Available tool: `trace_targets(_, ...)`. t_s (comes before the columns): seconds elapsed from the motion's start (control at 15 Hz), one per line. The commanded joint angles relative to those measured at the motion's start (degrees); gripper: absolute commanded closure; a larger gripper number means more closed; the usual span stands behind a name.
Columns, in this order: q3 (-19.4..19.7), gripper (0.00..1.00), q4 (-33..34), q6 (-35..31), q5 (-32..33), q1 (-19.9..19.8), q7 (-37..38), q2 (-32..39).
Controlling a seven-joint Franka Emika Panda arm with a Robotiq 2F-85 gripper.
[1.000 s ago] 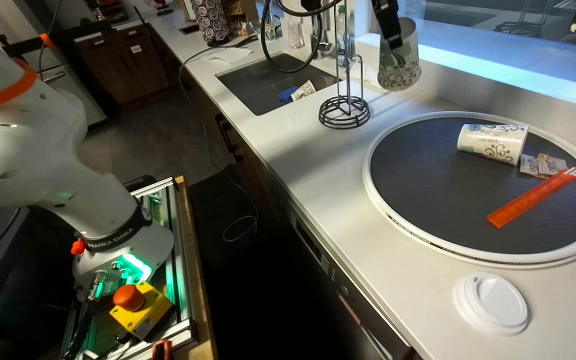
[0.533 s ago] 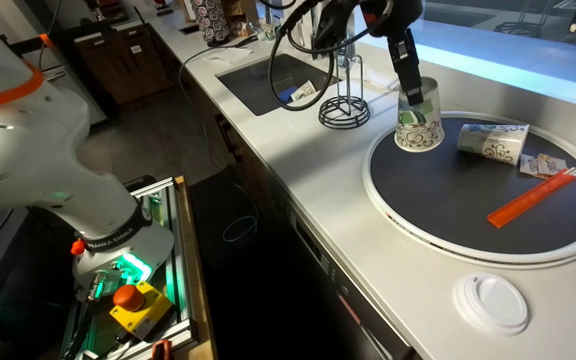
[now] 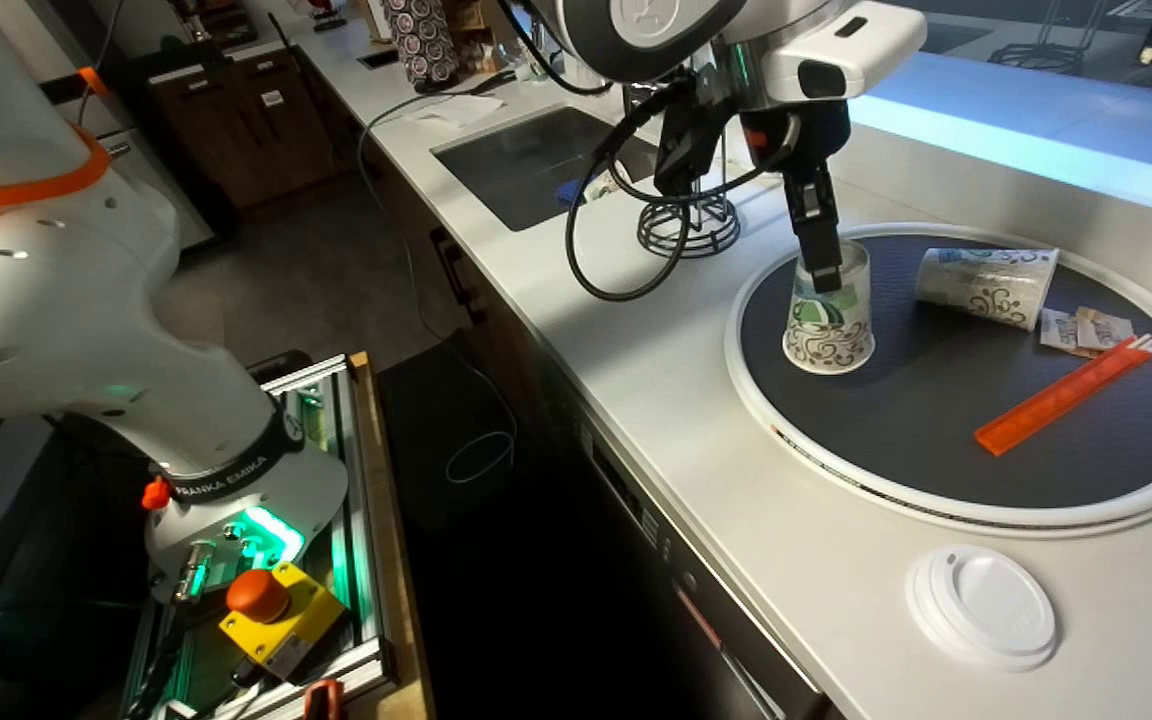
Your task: Move the cup from the paper towel holder to where the other cup is
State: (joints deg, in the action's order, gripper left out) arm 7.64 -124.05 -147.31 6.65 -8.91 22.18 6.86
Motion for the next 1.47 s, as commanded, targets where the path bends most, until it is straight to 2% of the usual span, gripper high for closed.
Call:
trace_targets(0.0, 1.27, 0.60, 1.25, -1.13, -0.30, 0.92, 0.36, 2.95)
trace_targets(0.07, 1.48, 0.45, 1.46, -1.13, -0.18, 1.06, 0.60, 3.39)
trace_targets(0.13, 1.64, 0.10, 1.65, -1.05, -0.25, 1.20, 0.73, 3.70)
trace_targets(0.27, 1.84, 0.08, 1.66, -0.79, -0.38, 1.42, 0.79, 3.43)
trace_targets(0.33, 1.95, 0.02, 1.59, -0.79, -0.28, 1.55, 0.89, 3.20)
trace_targets(0.4, 2.09, 0.00, 1.47, -0.74, -0.03, 1.70, 1.12, 2.79)
trace_targets(1.4, 1.30, 0.00, -2.03, 1.04, 1.39, 1.87, 5.09, -8.15)
